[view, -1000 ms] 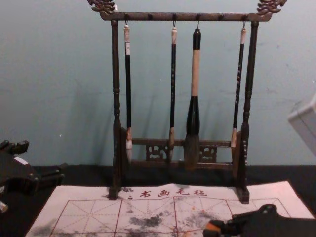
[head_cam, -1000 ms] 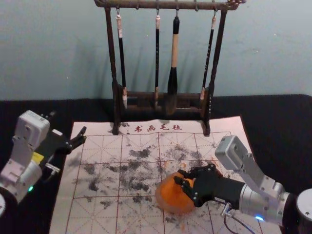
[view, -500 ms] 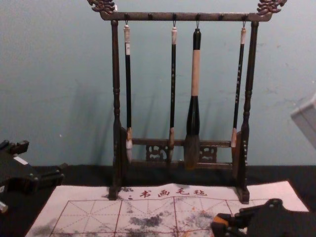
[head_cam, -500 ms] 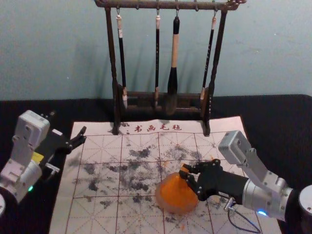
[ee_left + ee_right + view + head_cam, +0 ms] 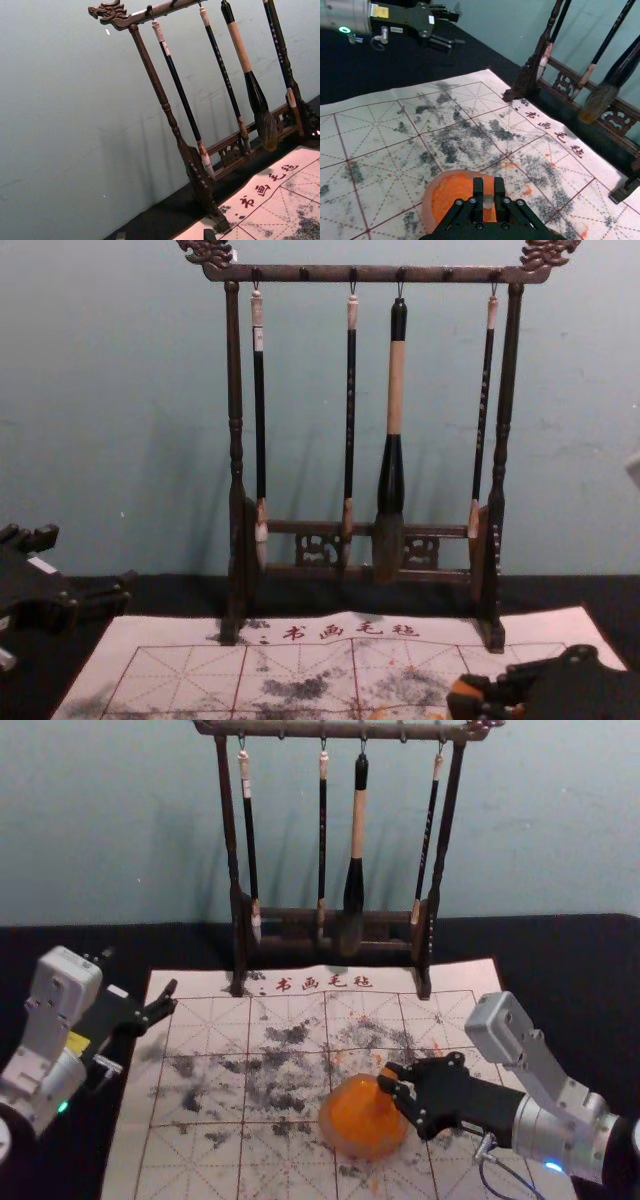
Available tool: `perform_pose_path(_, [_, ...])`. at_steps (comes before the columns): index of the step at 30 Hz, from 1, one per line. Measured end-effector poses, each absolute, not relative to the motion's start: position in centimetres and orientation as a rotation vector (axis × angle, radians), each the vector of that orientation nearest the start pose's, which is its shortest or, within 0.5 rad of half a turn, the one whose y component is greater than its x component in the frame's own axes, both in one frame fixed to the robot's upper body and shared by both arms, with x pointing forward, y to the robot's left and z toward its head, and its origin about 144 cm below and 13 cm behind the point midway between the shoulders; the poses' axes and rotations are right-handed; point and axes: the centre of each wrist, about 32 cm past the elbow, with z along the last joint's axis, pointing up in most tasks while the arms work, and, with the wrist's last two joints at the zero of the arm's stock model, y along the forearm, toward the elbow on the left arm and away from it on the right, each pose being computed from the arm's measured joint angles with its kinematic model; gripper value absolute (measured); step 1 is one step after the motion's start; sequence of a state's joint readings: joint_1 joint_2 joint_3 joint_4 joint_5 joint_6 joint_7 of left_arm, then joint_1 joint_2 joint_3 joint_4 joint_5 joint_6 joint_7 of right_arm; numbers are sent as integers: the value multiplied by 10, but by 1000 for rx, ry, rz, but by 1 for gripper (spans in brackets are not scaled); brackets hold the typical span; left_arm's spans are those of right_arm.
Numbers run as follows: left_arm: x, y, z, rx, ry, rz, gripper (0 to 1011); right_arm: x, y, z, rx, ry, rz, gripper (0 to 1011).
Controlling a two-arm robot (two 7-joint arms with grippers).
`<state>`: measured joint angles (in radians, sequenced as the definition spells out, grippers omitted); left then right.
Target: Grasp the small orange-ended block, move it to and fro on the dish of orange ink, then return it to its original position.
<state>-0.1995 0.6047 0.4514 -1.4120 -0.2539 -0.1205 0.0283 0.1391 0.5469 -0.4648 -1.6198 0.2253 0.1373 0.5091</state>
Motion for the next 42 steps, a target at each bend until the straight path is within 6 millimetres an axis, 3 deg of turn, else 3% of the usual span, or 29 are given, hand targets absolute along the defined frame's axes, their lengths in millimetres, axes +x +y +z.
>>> perform_pose_path(19, [489,310,1140,304,-285,1248,1001,455,-241,1162,-384,-53,-579,87])
perform_pose_path(42, [489,310,1140,304,-285,1248,1001,468,-232,1160,-377,-64,-569,87])
